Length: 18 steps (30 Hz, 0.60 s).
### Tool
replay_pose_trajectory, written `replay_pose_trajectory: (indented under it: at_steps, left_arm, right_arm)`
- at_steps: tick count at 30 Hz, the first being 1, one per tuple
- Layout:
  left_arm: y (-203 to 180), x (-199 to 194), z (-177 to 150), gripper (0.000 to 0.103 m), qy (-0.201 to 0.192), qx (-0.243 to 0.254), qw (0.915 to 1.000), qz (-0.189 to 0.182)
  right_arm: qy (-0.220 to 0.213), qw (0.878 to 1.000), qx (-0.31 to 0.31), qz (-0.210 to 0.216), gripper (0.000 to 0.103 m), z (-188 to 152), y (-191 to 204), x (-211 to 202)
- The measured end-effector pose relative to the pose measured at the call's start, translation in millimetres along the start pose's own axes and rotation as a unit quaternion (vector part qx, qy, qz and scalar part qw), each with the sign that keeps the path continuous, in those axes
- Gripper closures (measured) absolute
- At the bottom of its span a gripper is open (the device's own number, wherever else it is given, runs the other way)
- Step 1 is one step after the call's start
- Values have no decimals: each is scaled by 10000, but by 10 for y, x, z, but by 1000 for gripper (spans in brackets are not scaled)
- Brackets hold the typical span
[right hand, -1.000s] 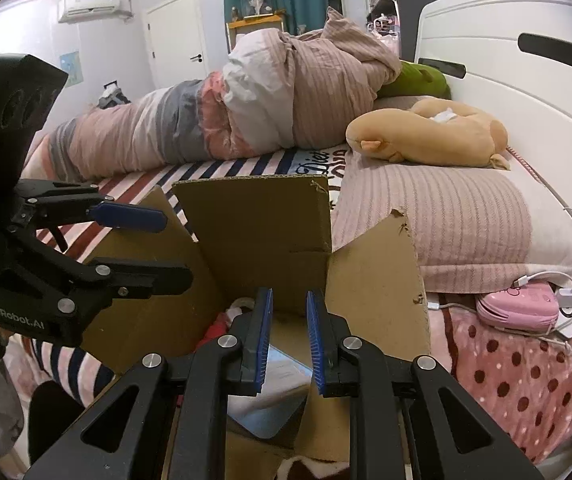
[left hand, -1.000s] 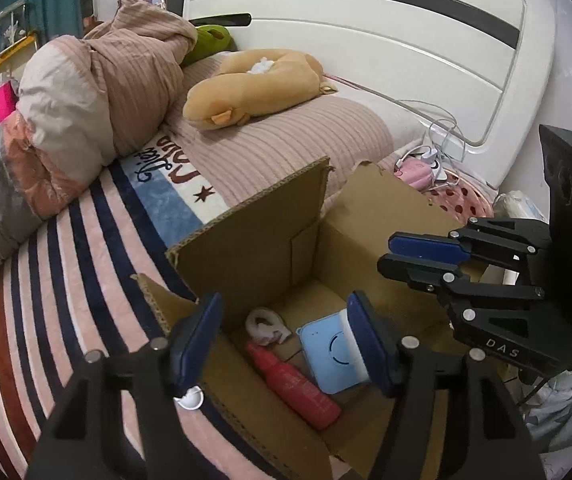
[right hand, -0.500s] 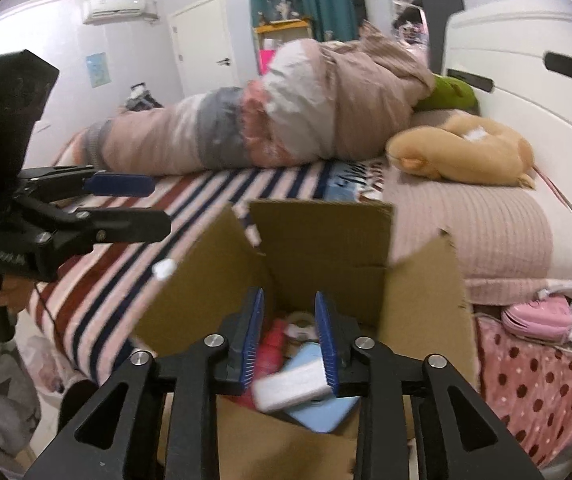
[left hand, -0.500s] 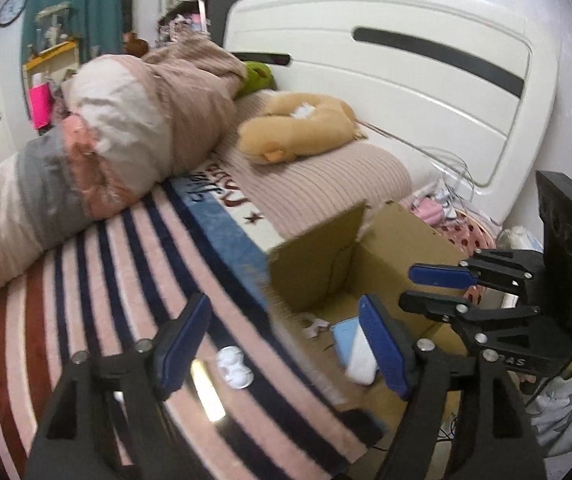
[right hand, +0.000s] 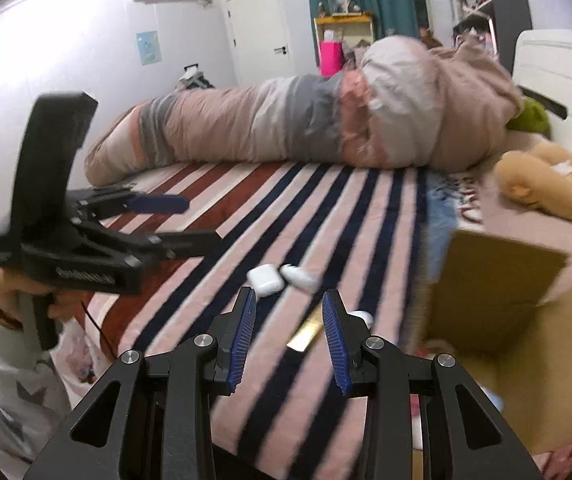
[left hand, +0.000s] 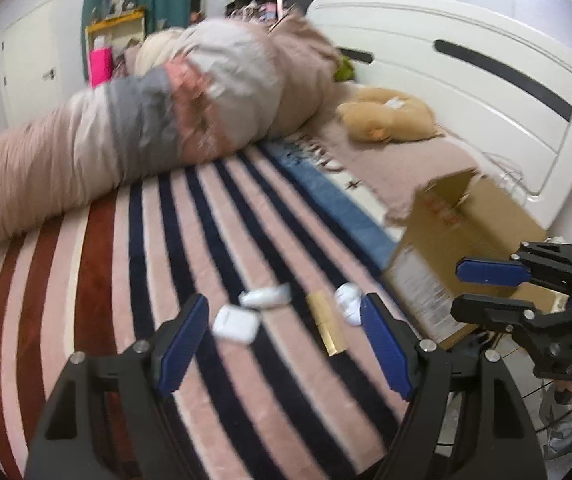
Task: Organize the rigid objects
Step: 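Grasp the white AirPods case with the left tool while the right tool grasps the gold bar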
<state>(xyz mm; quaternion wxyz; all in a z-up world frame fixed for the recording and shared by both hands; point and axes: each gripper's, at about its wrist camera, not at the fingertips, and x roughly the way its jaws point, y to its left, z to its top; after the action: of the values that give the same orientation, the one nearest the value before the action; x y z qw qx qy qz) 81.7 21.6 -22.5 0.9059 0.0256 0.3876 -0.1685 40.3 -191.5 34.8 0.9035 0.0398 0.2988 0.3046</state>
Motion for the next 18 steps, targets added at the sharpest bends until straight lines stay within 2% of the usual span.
replay_pose_trajectory:
  at_steps: [2, 6, 13, 18]
  left_arm:
    - [160, 145, -111, 28, 92, -124, 9999, -14]
    - [414, 490, -283, 28, 272, -290, 9992, 10]
    - [569, 997, -470, 28, 540, -354, 9978, -123]
    - [547, 1350, -514, 28, 633, -112, 9978, -155]
  right_arm:
    - [145, 9999, -6, 27, 73, -14, 130, 222]
    - [412, 9984, 375, 56, 73, -89, 225, 679]
    - [899, 9914, 726, -620, 73, -284, -20, 1334]
    - [1102, 9882, 824, -669, 73, -418, -186, 1620]
